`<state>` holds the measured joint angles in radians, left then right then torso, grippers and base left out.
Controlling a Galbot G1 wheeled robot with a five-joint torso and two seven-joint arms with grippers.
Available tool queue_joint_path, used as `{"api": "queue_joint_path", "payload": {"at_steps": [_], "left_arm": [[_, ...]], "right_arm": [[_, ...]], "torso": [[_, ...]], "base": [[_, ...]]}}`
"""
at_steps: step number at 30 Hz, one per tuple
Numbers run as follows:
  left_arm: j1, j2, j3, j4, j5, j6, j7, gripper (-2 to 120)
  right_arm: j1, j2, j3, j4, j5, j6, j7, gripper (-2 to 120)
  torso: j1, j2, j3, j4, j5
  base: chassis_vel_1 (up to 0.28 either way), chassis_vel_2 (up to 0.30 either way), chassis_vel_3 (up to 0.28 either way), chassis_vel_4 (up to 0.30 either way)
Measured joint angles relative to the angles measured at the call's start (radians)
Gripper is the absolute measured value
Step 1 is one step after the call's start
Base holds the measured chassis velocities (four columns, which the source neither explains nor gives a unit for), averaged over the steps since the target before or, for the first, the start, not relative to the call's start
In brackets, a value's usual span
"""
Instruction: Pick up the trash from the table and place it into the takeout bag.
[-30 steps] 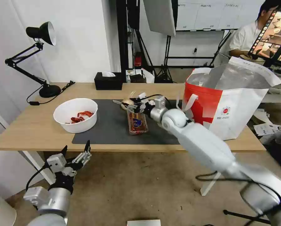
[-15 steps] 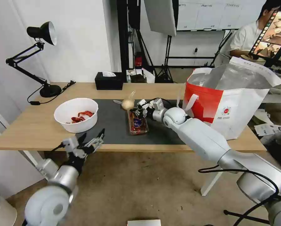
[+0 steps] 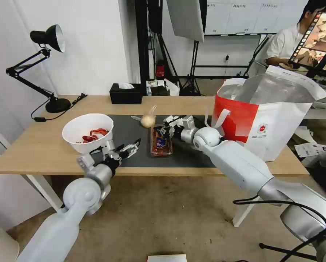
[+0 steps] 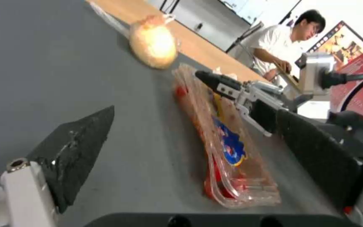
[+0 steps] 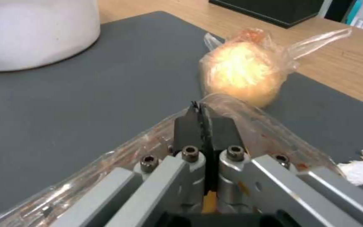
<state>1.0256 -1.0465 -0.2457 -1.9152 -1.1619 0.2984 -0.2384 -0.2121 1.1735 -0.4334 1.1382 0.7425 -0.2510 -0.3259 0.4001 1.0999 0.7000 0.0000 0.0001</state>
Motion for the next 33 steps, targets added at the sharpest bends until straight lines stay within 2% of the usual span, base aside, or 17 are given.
{"api": "queue_joint_path", "payload": {"at_steps": [13, 20, 29, 33], "left_arm": [[-0.111, -0.046, 0.076, 0.104, -0.056, 0.026, -0.022, 100], [-0.142, -0.058, 0.102, 0.132, -0.067, 0.041, -0.042, 100], [-0.172, -0.07, 0.126, 0.156, -0.079, 0.054, -0.062, 100], [-0.185, -0.078, 0.137, 0.164, -0.085, 0.085, -0.098, 100]], "right_arm": [[-0.024, -0.018, 0.045, 0.047, 0.018, 0.005, 0.025, 0], [-0.044, -0.061, 0.054, 0.074, 0.018, 0.004, 0.023, 0], [-0.08, -0.074, 0.071, 0.086, 0.011, 0.002, 0.018, 0], [-0.096, -0.071, 0.085, 0.09, 0.007, 0.002, 0.018, 0]], "torso": [[0.0, 0.0, 0.0, 0.0, 0.0], [0.0, 0.0, 0.0, -0.0001, 0.0], [0.0, 0.0, 0.0, 0.0, 0.0], [0.0, 0.0, 0.0, 0.0, 0.0]], "base": [[0.0, 0.0, 0.0, 0.0], [0.0, 0.0, 0.0, 0.0], [0.0, 0.0, 0.0, 0.0], [0.0, 0.0, 0.0, 0.0]]}}
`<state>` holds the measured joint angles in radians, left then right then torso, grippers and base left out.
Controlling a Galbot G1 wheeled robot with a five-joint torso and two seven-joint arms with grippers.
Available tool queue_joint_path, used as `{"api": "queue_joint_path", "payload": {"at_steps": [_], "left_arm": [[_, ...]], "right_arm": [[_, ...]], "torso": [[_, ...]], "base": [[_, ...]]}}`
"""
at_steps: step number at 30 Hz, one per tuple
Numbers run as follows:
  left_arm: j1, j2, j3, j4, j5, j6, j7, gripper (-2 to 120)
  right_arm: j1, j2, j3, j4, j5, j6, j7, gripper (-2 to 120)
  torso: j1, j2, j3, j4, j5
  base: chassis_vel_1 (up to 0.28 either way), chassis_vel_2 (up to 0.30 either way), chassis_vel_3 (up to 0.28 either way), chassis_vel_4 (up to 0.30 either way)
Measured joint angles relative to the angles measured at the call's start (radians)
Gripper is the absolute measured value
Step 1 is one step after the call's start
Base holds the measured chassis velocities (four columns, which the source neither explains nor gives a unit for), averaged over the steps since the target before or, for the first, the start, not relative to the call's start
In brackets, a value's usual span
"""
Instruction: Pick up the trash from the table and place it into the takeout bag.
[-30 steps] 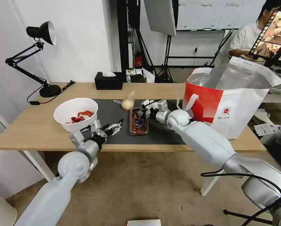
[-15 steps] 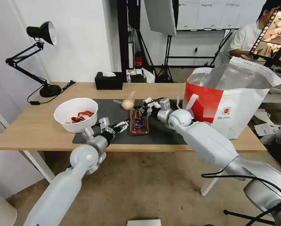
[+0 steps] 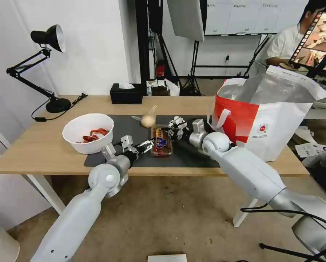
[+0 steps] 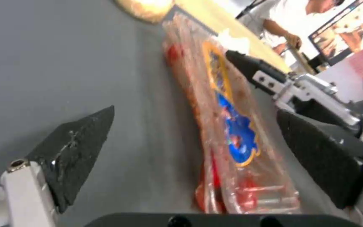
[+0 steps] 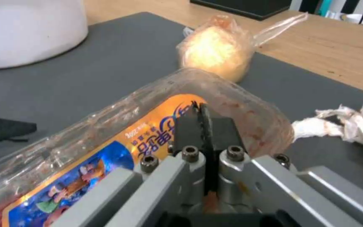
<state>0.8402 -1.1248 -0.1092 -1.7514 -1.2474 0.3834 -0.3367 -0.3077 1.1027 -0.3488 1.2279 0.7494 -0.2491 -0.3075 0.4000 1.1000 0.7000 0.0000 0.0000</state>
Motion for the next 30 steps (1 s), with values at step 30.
{"api": "queue_joint_path", "payload": {"at_steps": [30], "left_arm": [[-0.042, -0.069, 0.003, 0.065, -0.133, 0.054, -0.083, 64]], "right_arm": [[-0.011, -0.008, 0.0, 0.029, 0.003, -0.001, 0.007, 0]], "torso": [[0.0, 0.0, 0.0, 0.0002, 0.0]], "base": [[0.0, 0.0, 0.0, 0.0]]}}
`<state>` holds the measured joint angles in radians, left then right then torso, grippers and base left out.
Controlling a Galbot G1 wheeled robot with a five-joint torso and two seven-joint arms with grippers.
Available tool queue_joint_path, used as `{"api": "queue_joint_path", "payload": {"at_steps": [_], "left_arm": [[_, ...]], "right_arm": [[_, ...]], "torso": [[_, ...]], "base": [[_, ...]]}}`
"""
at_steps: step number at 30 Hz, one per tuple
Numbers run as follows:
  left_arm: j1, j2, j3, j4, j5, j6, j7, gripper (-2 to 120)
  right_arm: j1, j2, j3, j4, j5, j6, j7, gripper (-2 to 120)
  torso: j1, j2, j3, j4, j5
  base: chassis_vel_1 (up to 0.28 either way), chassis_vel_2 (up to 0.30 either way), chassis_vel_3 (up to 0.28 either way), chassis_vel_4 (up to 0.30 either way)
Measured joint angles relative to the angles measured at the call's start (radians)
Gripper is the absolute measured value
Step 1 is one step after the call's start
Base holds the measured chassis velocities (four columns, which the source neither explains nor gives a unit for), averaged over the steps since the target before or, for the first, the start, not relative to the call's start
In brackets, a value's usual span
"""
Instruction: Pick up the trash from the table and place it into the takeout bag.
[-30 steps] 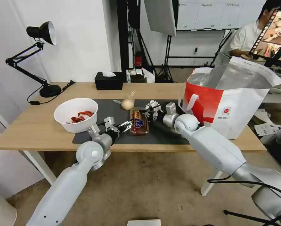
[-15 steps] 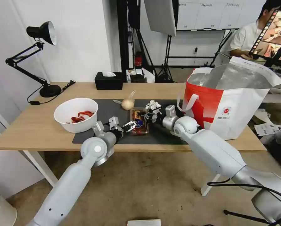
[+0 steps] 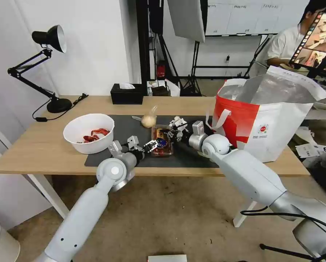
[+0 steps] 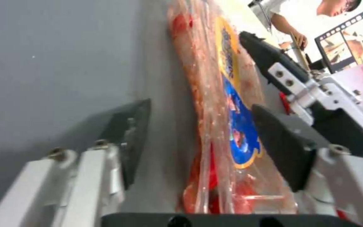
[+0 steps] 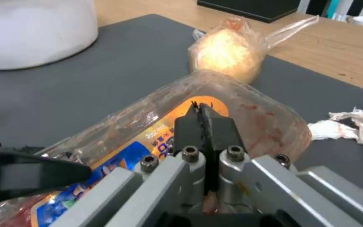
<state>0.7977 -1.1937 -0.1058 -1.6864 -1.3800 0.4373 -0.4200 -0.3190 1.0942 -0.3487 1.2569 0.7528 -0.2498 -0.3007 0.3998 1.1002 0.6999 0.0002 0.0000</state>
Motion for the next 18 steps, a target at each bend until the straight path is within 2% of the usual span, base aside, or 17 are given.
{"api": "queue_joint_path", "payload": {"at_steps": [1, 2, 4, 6, 8, 10, 13, 14, 16, 18], "left_arm": [[0.001, -0.001, 0.0, 0.001, 0.001, -0.001, 0.0, 59], [0.001, -0.001, 0.0, 0.001, 0.001, -0.001, 0.0, 59], [0.004, -0.002, 0.0, 0.006, 0.005, -0.003, 0.0, 49], [0.005, -0.003, 0.0, 0.006, 0.005, -0.004, 0.0, 47], [0.007, -0.004, 0.006, 0.004, 0.005, -0.012, -0.001, 32], [0.008, -0.004, 0.008, 0.003, 0.004, -0.014, -0.001, 32], [0.008, 0.0, 0.008, -0.011, 0.002, -0.019, -0.002, 14], [0.008, 0.0, 0.008, -0.011, 0.002, -0.019, -0.002, 14], [0.013, 0.006, 0.004, -0.026, 0.002, -0.021, -0.006, 4], [0.015, 0.009, 0.003, -0.036, 0.002, -0.024, -0.009, 1]], "right_arm": [[0.0, 0.0, 0.001, 0.0, 0.0, 0.0, 0.0, 0], [0.0, 0.0, 0.001, 0.0, 0.0, 0.0, 0.0, 0], [-0.004, 0.0, 0.005, 0.004, 0.001, 0.0, 0.0, 0], [-0.006, -0.001, 0.006, 0.005, 0.001, 0.0, 0.0, 0], [-0.014, -0.004, 0.012, 0.017, 0.003, 0.0, 0.0, 0], [-0.016, -0.005, 0.012, 0.02, 0.003, 0.0, 0.0, 0], [-0.033, -0.016, 0.027, 0.049, 0.017, 0.005, 0.0, 0], [-0.033, -0.016, 0.027, 0.049, 0.017, 0.005, 0.0, 0], [-0.045, -0.024, 0.039, 0.073, 0.044, 0.02, 0.001, 0], [-0.05, -0.028, 0.044, 0.083, 0.054, 0.028, 0.001, 0]], "torso": [[0.0, 0.0, 0.0, 0.0, 0.0], [0.0, 0.0, 0.0, 0.0, 0.0], [0.0, 0.0, 0.0, 0.0001, 0.0], [0.0, 0.0, 0.0, 0.0, 0.0], [0.0, 0.0, 0.0, -0.0006, -0.0003], [0.0, 0.0, 0.0, -0.0007, -0.0003], [0.0, 0.0, 0.0, -0.0008, -0.0003], [0.0, 0.0, 0.0, -0.0008, -0.0003], [0.0, 0.0, 0.0, -0.0004, -0.0002], [0.0, 0.0, 0.0, -0.0003, -0.0002]], "base": [[0.0, 0.0, 0.0, 0.0], [0.0, 0.0, 0.0, 0.0], [0.0, 0.0, 0.0, 0.0], [0.0, 0.0, 0.0, 0.0], [0.0, 0.0, 0.0, 0.0], [0.0, 0.0, 0.0, 0.0], [0.0, 0.0, 0.0, 0.0], [0.0, 0.0, 0.0, 0.0], [0.0, 0.0, 0.0, 0.0], [0.0, 0.0, 0.0, 0.0]]}}
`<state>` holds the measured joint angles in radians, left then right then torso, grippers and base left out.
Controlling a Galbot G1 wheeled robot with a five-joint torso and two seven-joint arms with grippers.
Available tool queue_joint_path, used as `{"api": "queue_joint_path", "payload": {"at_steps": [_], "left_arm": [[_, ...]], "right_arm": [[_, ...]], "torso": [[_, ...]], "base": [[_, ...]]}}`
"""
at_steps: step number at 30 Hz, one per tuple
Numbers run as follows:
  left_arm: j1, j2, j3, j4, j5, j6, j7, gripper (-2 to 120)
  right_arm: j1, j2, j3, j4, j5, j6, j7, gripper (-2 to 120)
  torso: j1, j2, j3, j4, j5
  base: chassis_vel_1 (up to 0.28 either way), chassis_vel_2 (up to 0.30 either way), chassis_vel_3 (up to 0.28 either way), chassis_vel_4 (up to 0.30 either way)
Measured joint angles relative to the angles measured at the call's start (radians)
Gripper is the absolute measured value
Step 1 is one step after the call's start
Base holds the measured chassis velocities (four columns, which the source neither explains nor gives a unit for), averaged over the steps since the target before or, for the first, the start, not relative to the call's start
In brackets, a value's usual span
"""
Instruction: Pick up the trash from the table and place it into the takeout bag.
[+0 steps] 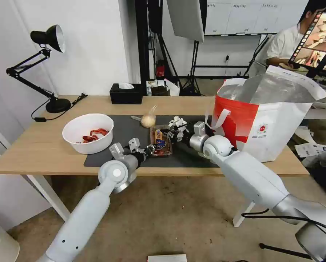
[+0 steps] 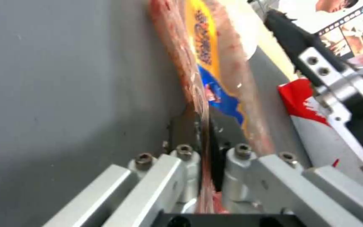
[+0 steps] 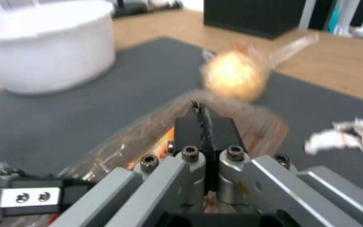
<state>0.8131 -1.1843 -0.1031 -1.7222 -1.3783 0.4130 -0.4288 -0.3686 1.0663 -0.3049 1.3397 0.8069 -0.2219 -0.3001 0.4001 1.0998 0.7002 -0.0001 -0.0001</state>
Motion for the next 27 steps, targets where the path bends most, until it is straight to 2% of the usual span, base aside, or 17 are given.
{"api": "queue_joint_path", "payload": {"at_steps": [8, 10, 11, 13, 14, 15, 17, 18, 19, 21, 22, 23, 25, 26, 27], "left_arm": [[0.013, 0.023, -0.026, -0.097, -0.012, -0.033, -0.018, 0], [0.015, 0.033, -0.034, -0.125, -0.002, -0.054, -0.023, 0], [0.015, 0.033, -0.034, -0.125, -0.002, -0.054, -0.023, 0], [0.013, 0.041, -0.038, -0.141, 0.026, -0.079, -0.018, 0], [0.007, 0.049, -0.041, -0.154, 0.043, -0.098, -0.01, 0], [0.007, 0.049, -0.041, -0.154, 0.043, -0.098, -0.01, 0], [-0.008, 0.062, -0.046, -0.164, 0.07, -0.123, 0.01, 0], [-0.027, 0.077, -0.048, -0.166, 0.096, -0.143, 0.031, 0], [-0.027, 0.077, -0.048, -0.166, 0.096, -0.143, 0.031, 0], [-0.085, 0.108, -0.044, -0.162, 0.121, -0.175, 0.062, 0], [-0.085, 0.108, -0.044, -0.162, 0.121, -0.175, 0.062, 0], [-0.117, 0.124, -0.036, -0.152, 0.129, -0.193, 0.078, 0], [-0.117, 0.124, -0.036, -0.152, 0.129, -0.193, 0.078, 0], [-0.191, 0.14, -0.01, -0.125, 0.149, -0.223, 0.107, 0], [-0.229, 0.141, 0.008, -0.111, 0.157, -0.235, 0.115, 0]], "right_arm": [[-0.072, -0.061, 0.073, 0.14, 0.092, 0.088, 0.046, 0], [-0.134, -0.11, 0.119, 0.24, 0.121, 0.107, 0.121, 0], [-0.134, -0.11, 0.119, 0.24, 0.121, 0.107, 0.121, 0], [-0.221, -0.158, 0.171, 0.352, 0.13, 0.112, 0.215, 0], [-0.3, -0.188, 0.213, 0.434, 0.131, 0.114, 0.285, 5], [-0.3, -0.188, 0.213, 0.434, 0.131, 0.114, 0.285, 5], [-0.413, -0.219, 0.27, 0.536, 0.132, 0.116, 0.385, 12], [-0.508, -0.235, 0.328, 0.609, 0.129, 0.116, 0.446, 18], [-0.508, -0.235, 0.328, 0.609, 0.129, 0.116, 0.446, 18], [-0.675, -0.255, 0.421, 0.702, 0.056, 0.122, 0.482, 28], [-0.675, -0.255, 0.421, 0.702, 0.056, 0.122, 0.482, 28], [-0.749, -0.259, 0.448, 0.728, -0.005, 0.137, 0.485, 33], [-0.749, -0.259, 0.448, 0.728, -0.005, 0.137, 0.485, 33], [-0.887, -0.248, 0.501, 0.761, -0.141, 0.195, 0.48, 44], [-0.943, -0.233, 0.526, 0.768, -0.196, 0.225, 0.471, 50]], "torso": [[0.0, 0.0, 0.0, 0.0002, 0.0002], [0.0, 0.0, 0.0, 0.0003, 0.0002], [0.0, 0.0, 0.0, 0.0003, 0.0002], [0.0, 0.0, 0.0, 0.0004, 0.0001], [0.0, 0.0, 0.0, 0.0001, 0.0002], [0.0, 0.0, 0.0, 0.0001, 0.0002], [0.0, 0.0, 0.0, -0.0003, 0.0003], [0.0, 0.0, 0.0, -0.0005, 0.0005], [0.0, 0.0, 0.0, -0.0005, 0.0005], [0.0, 0.0, 0.0, 0.0, 0.0], [0.0, 0.0, 0.0, 0.0, 0.0], [0.0, 0.0, 0.0, 0.0, 0.0004], [0.0, 0.0, 0.0, 0.0, 0.0004], [0.0, 0.0, 0.0, 0.0004, -0.0001], [0.0, 0.0, 0.0, 0.0003, 0.0001]], "base": [[0.0, 0.0, 0.0, 0.0], [0.0, 0.0, 0.0, 0.0], [0.0, 0.0, 0.0, 0.0], [0.0, 0.0, 0.0, 0.0], [0.0, 0.0, 0.0, 0.0], [0.0, 0.0, 0.0, 0.0], [0.0, 0.0, 0.0, 0.0], [0.0, 0.0, 0.0, 0.0], [0.0, 0.0, 0.0, 0.0], [0.0, 0.0, 0.0, 0.0], [0.0, 0.0, 0.0, 0.0], [0.0, 0.0, 0.0, 0.0], [0.0, 0.0, 0.0, 0.0], [0.0, 0.0, 0.0, 0.0], [0.0, 0.0, 0.0, 0.0]]}}
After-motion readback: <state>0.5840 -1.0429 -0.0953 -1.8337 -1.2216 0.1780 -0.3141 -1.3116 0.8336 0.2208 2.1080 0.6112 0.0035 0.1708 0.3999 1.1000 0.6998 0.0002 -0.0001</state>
